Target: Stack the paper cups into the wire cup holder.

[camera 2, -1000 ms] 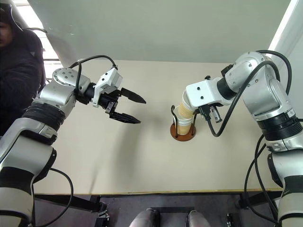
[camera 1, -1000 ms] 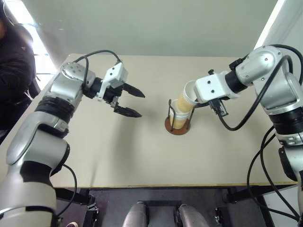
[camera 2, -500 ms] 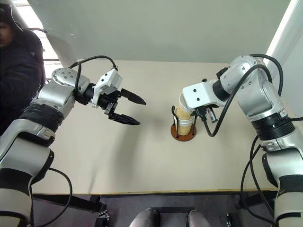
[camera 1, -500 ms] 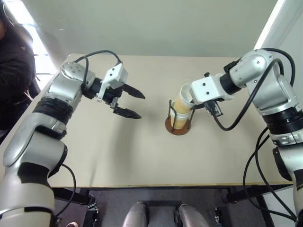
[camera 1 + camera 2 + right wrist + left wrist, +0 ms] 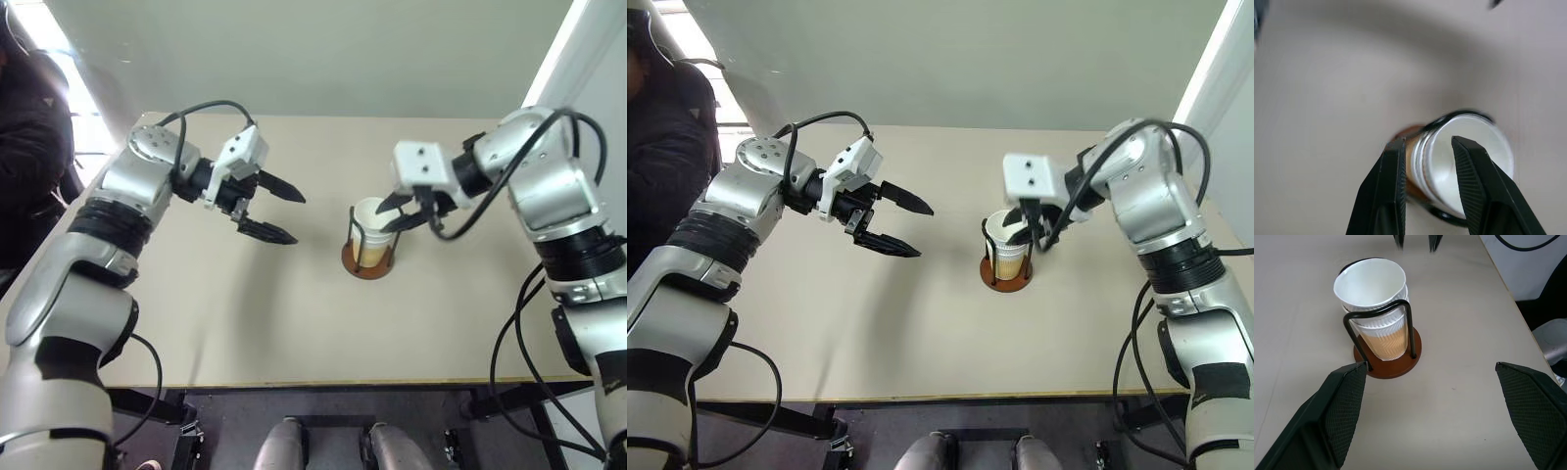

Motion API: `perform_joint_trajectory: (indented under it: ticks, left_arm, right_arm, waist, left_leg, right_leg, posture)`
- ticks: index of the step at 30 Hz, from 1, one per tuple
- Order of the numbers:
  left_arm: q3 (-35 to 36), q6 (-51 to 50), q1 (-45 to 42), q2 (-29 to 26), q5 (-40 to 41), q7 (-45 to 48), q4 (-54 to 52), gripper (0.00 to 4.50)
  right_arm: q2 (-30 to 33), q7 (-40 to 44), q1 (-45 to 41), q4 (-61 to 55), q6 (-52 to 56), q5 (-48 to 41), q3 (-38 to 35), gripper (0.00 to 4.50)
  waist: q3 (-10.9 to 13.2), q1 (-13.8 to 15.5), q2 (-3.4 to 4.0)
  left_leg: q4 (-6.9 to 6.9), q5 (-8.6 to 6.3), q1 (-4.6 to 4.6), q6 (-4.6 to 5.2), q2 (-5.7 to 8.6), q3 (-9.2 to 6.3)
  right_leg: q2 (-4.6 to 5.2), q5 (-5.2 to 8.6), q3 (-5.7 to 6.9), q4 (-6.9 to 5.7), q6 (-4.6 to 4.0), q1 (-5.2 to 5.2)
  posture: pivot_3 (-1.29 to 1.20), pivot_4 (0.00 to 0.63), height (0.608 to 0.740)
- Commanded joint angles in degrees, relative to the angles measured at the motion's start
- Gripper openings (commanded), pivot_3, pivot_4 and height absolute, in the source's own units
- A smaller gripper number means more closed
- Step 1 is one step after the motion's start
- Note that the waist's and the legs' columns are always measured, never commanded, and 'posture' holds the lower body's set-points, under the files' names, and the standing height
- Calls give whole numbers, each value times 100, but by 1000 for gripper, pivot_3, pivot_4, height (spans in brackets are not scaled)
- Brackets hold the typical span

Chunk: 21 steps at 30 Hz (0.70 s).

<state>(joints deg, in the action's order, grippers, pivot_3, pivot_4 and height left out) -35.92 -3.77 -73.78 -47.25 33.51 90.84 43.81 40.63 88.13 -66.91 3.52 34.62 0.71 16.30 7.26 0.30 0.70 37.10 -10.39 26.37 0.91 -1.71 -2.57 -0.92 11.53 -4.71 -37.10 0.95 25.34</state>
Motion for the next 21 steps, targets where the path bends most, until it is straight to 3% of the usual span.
perform_joint_trajectory:
  ticks: [1,4,11,21]
  left_arm:
    - [400,-30,-6,-77,-17,166,64,4500]
    - [706,-114,62,-27,-71,166,148,4500]
    - [1769,-631,474,82,-268,166,-136,4500]
    - [2833,-1989,1630,25,-169,-449,-1873,4500]
  right_arm:
    - [407,-110,162,-375,463,-400,-514,1425]
    - [723,-258,634,-575,555,-626,-784,1425]
    - [736,-1335,1726,-786,901,-1029,-1544,1425]
    - [466,-1980,2119,-183,335,-1497,-1829,1425]
  waist:
    - [0,6,0]
    - [-3,9,-5]
    - [-2,-14,-4]
    - [-3,-29,-4]
  left_leg:
    - [-1,0,-1,0,0,6]
    - [-3,1,-3,-1,1,7]
    - [-5,16,-19,1,-1,15]
    - [-3,42,-40,6,-1,14]
  right_leg:
    - [-1,2,0,0,-3,0]
    - [0,2,1,2,-3,-3]
    - [0,-26,-10,-15,44,-7]
    - [-4,-30,-14,-25,23,-21]
  posture:
    - [0,150,740]
    - [0,150,740]
    - [0,150,740]
    - [0,150,740]
